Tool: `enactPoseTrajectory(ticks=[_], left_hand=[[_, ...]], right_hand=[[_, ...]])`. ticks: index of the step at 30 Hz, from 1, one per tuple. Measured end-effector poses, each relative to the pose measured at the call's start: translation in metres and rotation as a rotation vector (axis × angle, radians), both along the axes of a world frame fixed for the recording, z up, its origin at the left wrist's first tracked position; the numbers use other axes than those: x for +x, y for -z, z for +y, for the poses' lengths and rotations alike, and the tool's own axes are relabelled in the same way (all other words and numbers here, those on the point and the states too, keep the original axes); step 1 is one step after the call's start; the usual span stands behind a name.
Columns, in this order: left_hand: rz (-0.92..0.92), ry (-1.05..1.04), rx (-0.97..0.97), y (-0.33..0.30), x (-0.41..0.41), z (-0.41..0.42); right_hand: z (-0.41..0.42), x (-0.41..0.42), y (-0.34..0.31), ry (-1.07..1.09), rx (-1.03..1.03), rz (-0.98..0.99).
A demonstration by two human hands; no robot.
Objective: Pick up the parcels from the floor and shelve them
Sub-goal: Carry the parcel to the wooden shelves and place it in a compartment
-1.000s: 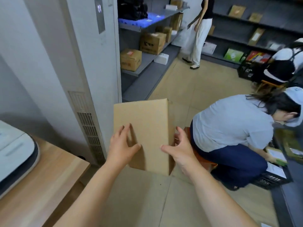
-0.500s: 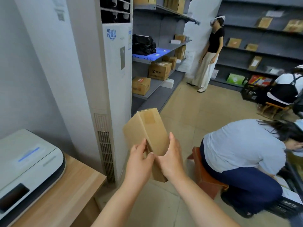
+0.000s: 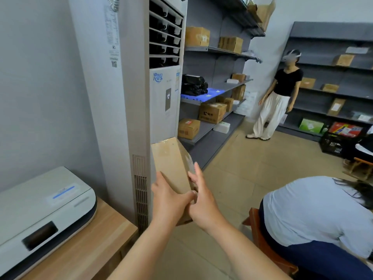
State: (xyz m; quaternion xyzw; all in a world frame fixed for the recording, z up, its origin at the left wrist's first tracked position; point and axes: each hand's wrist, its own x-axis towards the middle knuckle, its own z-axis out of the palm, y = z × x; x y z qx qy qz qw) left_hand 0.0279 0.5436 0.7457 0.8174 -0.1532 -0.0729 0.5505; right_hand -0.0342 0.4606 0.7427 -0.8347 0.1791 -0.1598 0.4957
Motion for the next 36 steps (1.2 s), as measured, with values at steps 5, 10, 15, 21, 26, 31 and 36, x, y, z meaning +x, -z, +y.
enactPoseTrajectory(ticks=[5, 10, 15, 21, 26, 31, 36], left_hand=[[0.013, -0.064, 0.0, 0.006, 0.001, 0.002], [-0.024, -0.066, -0.019, 0.005, 0.009, 0.009], [-0.032, -0.004, -0.061, -0.005, 0.023, 0.021], [-0.027, 0.057, -0.124, -0.02, 0.04, 0.041], [0.05, 0.108, -0.207, -0.026, 0.045, 0.054], [0.088, 0.108, -0.253, -0.024, 0.042, 0.055], [0.095, 0.064, -0.325, -0.019, 0.035, 0.051]], right_hand=[[0.009, -0.003, -0.003, -0.074, -0.094, 0.008], [0.006, -0.003, 0.005, -0.114, -0.04, 0.009], [-0.018, -0.005, 0.004, -0.026, 0.058, -0.015], [-0.061, -0.009, 0.012, 0.095, 0.017, -0.006], [-0.084, -0.008, 0.017, 0.158, 0.032, 0.007], [-0.093, -0.005, 0.02, 0.092, 0.171, -0.004], [-0.098, -0.005, 0.022, 0.092, 0.138, -0.05]])
